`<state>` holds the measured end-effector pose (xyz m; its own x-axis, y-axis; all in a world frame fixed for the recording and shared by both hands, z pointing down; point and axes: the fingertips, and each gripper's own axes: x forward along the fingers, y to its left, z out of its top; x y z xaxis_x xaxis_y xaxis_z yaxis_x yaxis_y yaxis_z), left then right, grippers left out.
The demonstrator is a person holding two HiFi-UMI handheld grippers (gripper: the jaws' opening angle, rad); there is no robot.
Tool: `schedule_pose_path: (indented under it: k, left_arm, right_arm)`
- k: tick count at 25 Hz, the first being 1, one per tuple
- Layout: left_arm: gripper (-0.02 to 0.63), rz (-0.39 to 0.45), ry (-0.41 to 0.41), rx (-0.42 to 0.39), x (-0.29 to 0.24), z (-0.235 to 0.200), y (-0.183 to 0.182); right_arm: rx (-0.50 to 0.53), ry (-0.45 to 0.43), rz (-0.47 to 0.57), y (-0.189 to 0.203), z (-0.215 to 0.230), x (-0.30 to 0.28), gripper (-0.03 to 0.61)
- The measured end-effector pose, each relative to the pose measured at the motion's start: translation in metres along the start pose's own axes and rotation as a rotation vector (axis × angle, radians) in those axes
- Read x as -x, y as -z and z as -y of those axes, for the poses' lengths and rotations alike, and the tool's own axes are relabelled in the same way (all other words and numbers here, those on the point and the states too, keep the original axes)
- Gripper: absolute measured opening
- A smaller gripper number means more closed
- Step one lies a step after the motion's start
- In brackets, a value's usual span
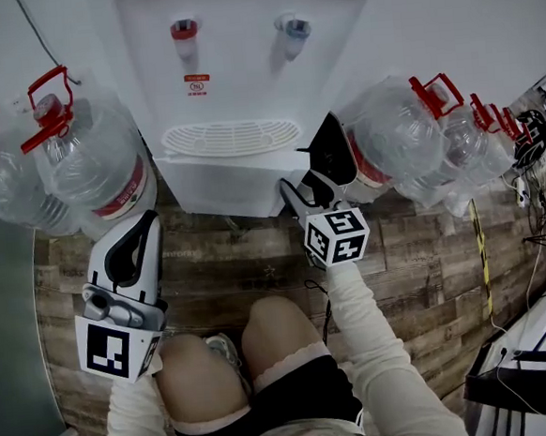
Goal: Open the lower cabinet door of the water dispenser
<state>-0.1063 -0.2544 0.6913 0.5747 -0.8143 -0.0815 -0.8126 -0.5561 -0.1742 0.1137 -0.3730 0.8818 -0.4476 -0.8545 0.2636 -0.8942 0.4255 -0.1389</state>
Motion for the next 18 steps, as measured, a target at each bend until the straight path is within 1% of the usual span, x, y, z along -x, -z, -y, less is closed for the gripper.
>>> schedule_pose_path:
  k: [2, 8, 11, 18]
  left_arm:
    - [0.003, 0.014, 0.013, 0.005, -0.004, 0.004, -0.004]
    - [0.002, 0.003, 0.016, -0.010, -0.007, 0.010, -0.003]
    - [0.003, 0.004, 0.016, -0.012, -0.007, 0.011, -0.004]
    - [0.002, 0.004, 0.014, -0.018, -0.007, 0.016, -0.008]
  right_arm:
    - [0.003, -0.006, 0.006, 0.003, -0.003, 0.007, 0.220]
    - [0.004, -0.009, 0.024, 0.009, -0.012, 0.026, 0.182]
    - [-0.003, -0.003, 0.034, 0.012, -0.017, 0.036, 0.144]
    - [-0.020, -0.032, 0.038, 0.020, -0.038, 0.057, 0.127]
